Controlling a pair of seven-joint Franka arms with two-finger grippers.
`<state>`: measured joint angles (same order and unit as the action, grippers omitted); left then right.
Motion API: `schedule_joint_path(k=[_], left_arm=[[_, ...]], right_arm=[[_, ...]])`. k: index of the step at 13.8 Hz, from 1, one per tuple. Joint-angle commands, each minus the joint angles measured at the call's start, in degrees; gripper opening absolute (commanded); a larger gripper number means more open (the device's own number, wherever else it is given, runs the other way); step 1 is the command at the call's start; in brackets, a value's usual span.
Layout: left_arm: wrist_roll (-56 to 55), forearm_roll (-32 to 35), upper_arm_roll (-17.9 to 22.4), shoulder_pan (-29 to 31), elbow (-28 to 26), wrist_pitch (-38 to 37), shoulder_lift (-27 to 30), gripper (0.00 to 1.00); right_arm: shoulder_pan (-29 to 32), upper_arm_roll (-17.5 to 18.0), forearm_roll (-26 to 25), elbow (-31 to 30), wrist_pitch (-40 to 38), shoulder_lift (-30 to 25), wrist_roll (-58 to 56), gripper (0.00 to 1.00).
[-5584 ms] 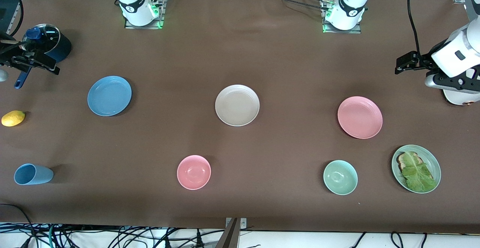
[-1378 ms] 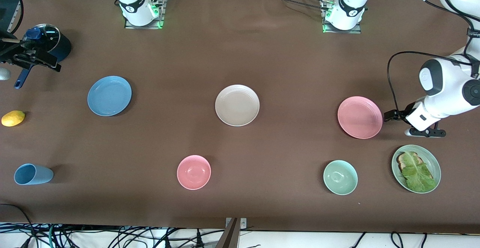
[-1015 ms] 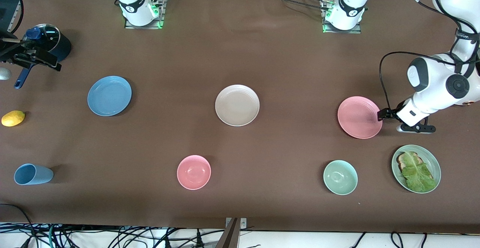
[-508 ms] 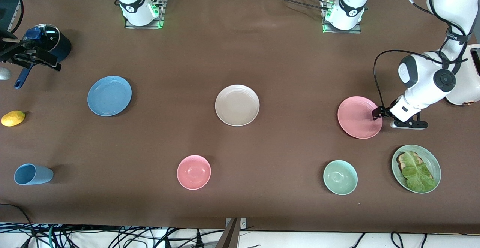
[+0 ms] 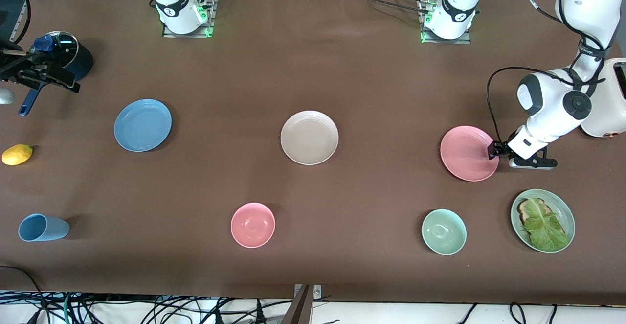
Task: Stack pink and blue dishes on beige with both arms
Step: 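Close the left gripper on the pink plate rim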
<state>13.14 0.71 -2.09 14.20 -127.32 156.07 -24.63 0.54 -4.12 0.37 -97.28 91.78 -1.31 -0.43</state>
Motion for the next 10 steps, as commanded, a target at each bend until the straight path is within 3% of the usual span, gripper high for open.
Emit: schedule_joint_path(k=[1, 3, 5, 10], left_arm=[[2.15, -3.34, -0.02, -0.23, -0.82, 1.17, 0.37, 0.29], [2.07, -3.70, -0.02, -0.40, -0.82, 1.17, 0.37, 0.09], [1.72, -3.70, -0.02, -0.40, -0.82, 1.08, 0.46, 0.00], [1.63, -3.70, -0.02, -0.32, -0.82, 0.90, 1.08, 0.00]], right_arm=[[0.51, 0.34, -0.54, 1.13, -1.08, 0.08, -0.01, 1.00], [0.51, 0.34, -0.54, 1.13, -1.16, 0.08, -0.09, 1.00], [0.51, 0.34, -0.54, 1.13, -1.08, 0.08, -0.09, 1.00], [0.51, 0.34, -0.54, 1.13, -1.08, 0.08, -0.09, 1.00]])
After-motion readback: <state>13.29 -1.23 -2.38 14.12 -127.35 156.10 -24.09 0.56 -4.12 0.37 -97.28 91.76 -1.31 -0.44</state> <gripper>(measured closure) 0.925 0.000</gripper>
